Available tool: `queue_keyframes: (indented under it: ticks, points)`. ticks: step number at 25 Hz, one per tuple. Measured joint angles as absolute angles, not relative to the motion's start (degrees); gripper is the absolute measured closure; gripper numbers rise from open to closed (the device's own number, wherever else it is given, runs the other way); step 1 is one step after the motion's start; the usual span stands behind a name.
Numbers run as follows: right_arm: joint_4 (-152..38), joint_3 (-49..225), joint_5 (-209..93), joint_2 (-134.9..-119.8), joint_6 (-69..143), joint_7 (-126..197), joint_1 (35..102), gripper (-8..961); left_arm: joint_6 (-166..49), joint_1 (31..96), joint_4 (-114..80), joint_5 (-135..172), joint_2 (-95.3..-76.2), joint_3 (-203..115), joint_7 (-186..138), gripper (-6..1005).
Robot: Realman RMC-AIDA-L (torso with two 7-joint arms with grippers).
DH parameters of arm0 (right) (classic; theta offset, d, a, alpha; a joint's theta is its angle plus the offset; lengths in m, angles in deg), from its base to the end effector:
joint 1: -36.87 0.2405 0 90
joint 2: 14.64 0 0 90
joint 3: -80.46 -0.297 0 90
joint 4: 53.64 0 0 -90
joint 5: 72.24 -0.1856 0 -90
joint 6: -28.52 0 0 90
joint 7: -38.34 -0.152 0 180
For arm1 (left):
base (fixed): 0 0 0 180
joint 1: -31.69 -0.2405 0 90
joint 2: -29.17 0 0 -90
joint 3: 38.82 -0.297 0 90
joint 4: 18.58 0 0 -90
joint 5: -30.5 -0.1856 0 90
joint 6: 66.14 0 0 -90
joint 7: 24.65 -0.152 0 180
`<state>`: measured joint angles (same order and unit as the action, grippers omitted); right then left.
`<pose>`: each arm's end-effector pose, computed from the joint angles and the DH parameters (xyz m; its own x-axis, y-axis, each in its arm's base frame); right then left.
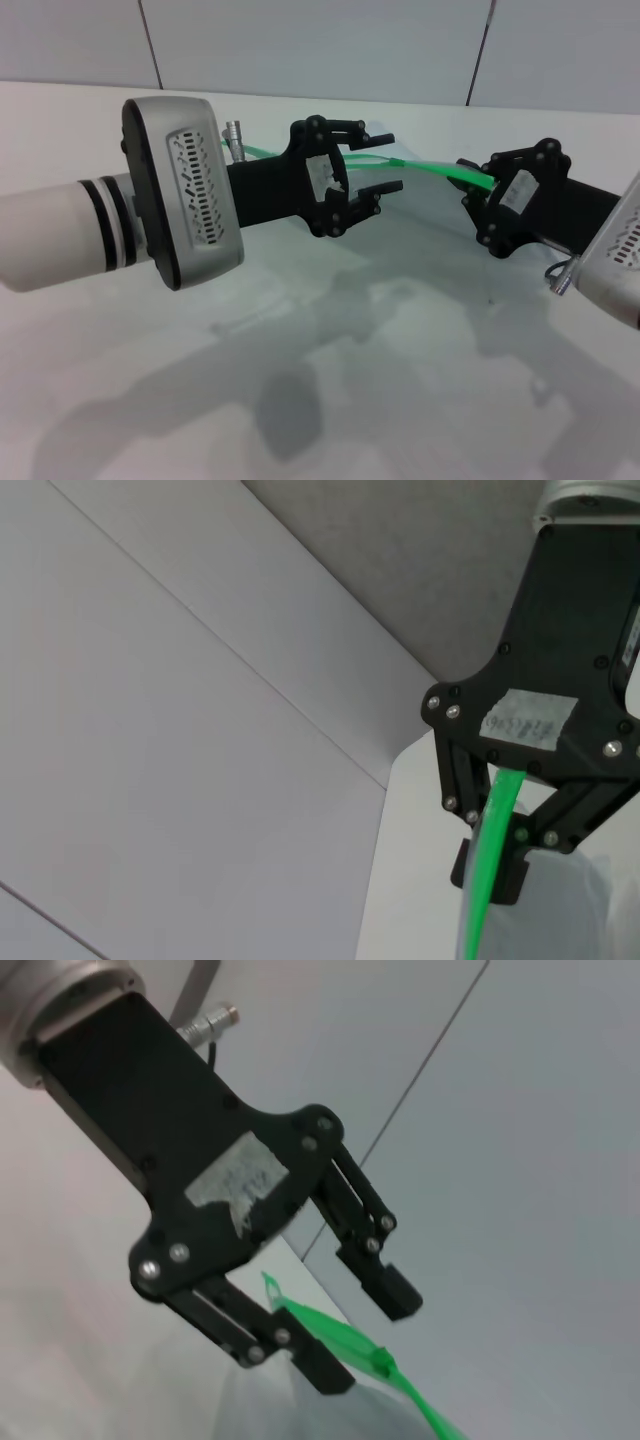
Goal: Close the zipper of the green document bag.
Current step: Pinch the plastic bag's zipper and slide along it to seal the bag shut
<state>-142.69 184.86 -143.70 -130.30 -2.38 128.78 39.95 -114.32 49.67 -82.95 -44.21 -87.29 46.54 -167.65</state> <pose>0.2140 0.2992 -0.0365 0.9847 0.1223 -0.1239 -0.0018 -0.7046 -0.7096 -0.1993 0.3401 -0.0523 0.8369 -0.5373 0.1039 -0.3440 -0.6641 -0.6637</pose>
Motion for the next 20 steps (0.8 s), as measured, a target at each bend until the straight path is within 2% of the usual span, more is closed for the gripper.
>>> queue_keyframes:
  ticks: [12,17,20]
  points:
    - [-143.9,185.1,-143.7,-130.3,-2.7,128.6,39.6,856,-114.5,50.5,-82.2,-44.2,-87.29,46.5,-167.6,584]
    - [-143.9,185.2,-143.7,-130.31,-2.7,128.6,39.4,853,-114.4,50.5,-82.2,-44.2,-87.29,46.6,-167.9,690]
    - [-143.9,185.2,-143.7,-130.39,-2.9,128.6,39.3,851,-114.3,50.4,-82.2,-44.2,-87.29,46.7,-168.3,708]
